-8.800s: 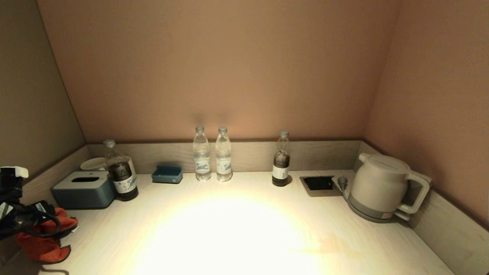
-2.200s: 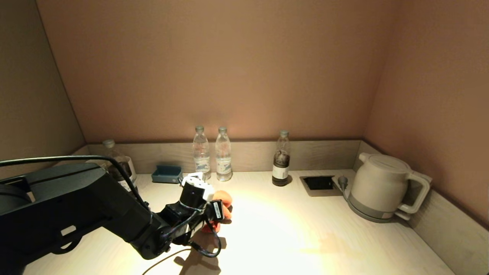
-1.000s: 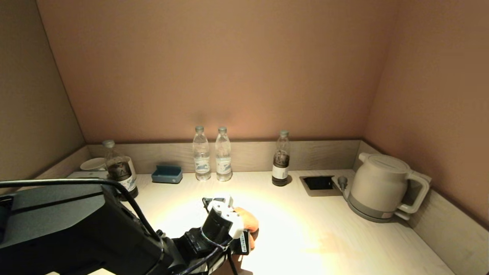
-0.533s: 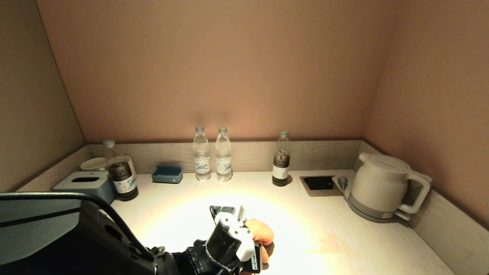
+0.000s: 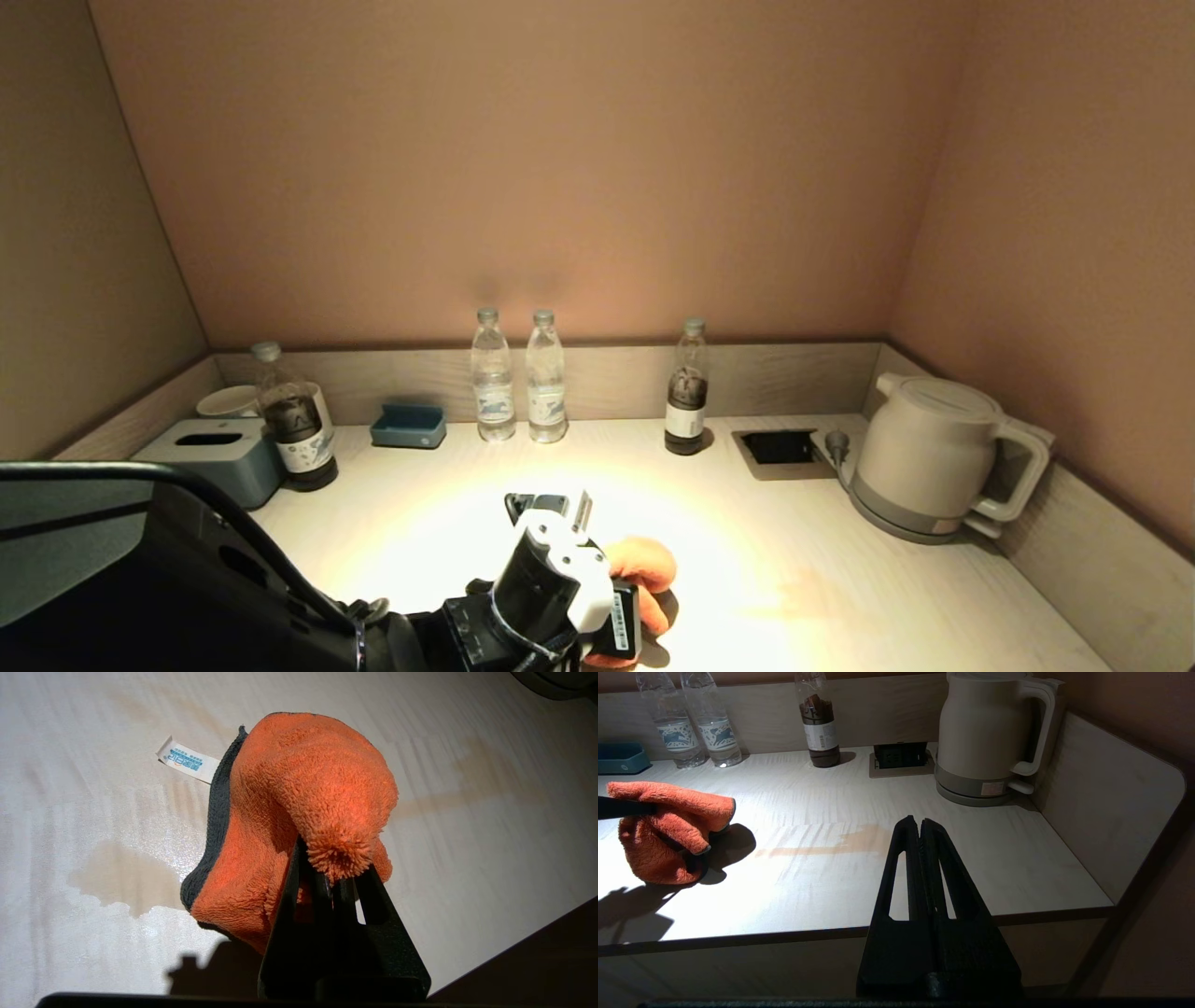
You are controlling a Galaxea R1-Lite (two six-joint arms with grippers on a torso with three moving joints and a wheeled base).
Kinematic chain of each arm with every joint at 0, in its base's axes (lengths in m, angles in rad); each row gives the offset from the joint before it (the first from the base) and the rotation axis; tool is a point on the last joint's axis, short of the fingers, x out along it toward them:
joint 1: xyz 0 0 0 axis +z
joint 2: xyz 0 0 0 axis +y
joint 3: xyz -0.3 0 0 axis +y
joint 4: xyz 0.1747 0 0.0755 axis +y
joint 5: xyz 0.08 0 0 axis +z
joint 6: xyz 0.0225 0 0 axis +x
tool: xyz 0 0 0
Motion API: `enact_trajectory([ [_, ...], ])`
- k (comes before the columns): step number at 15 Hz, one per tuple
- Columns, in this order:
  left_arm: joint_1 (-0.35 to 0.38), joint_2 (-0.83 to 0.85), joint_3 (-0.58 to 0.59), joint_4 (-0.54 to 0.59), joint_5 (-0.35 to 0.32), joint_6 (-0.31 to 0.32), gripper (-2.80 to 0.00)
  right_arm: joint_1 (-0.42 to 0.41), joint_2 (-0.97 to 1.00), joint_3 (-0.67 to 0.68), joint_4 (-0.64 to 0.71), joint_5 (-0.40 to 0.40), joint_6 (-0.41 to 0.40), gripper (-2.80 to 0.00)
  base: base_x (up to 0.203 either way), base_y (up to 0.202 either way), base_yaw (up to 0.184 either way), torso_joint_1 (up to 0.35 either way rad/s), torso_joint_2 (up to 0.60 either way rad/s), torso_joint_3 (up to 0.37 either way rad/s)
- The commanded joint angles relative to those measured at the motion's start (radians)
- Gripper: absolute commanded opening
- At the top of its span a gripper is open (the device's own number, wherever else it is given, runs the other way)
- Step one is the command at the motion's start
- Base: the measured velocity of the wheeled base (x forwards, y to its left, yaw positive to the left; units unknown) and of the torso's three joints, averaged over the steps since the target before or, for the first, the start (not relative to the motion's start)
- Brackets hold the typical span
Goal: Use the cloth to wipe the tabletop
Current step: Sweep the stains on the table
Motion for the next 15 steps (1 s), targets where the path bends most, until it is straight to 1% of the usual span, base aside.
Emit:
enact_trajectory([
  [1, 0.045, -0.04, -0.004, -0.003, 0.003, -0.001, -2.8, 0.0, 0.001, 0.0, 0.001, 0.0, 0.0, -2.8, 0.0, 0.0, 0.0, 0.0, 0.0, 0.0],
  [2, 0.048, -0.042, -0.005, -0.003, 0.003, 0.0, -2.8, 0.0, 0.001, 0.0, 0.001, 0.0, 0.0, -2.8, 0.0, 0.0, 0.0, 0.0, 0.0, 0.0],
  [3, 0.07, -0.062, -0.007, -0.002, 0.003, 0.006, -2.8, 0.0, 0.001, 0.0, 0.001, 0.0, 0.0, -2.8, 0.0, 0.0, 0.0, 0.0, 0.0, 0.0],
  [5, 0.148, -0.123, -0.007, -0.002, 0.003, 0.046, -2.8, 0.0, 0.001, 0.0, 0.001, 0.0, 0.0, -2.8, 0.0, 0.0, 0.0, 0.0, 0.0, 0.0],
  [7, 0.185, -0.146, -0.006, 0.007, 0.003, 0.077, -2.8, 0.0, 0.001, 0.0, 0.001, 0.0, 0.0, -2.8, 0.0, 0.0, 0.0, 0.0, 0.0, 0.0],
  [10, 0.215, -0.17, -0.009, 0.022, 0.005, 0.104, -2.8, 0.0, 0.001, 0.0, 0.001, 0.0, 0.0, -2.8, 0.0, 0.0, 0.0, 0.0, 0.0, 0.0],
  [11, 0.238, -0.206, -0.01, 0.044, 0.005, 0.122, -2.8, 0.0, 0.001, 0.0, 0.001, 0.0, 0.0, -2.8, 0.0, 0.0, 0.0, 0.0, 0.0, 0.0],
  [13, 0.295, -0.262, -0.013, 0.119, 0.004, 0.186, -2.8, 0.0, 0.001, 0.0, 0.001, 0.0, 0.0, -2.8, 0.0, 0.0, 0.0, 0.0, 0.0, 0.0],
  [15, 0.317, -0.283, -0.017, 0.169, 0.003, 0.211, -2.8, 0.0, 0.001, 0.0, 0.001, 0.0, -0.001, -2.8, 0.0, 0.0, 0.0, 0.0, 0.0, 0.0],
])
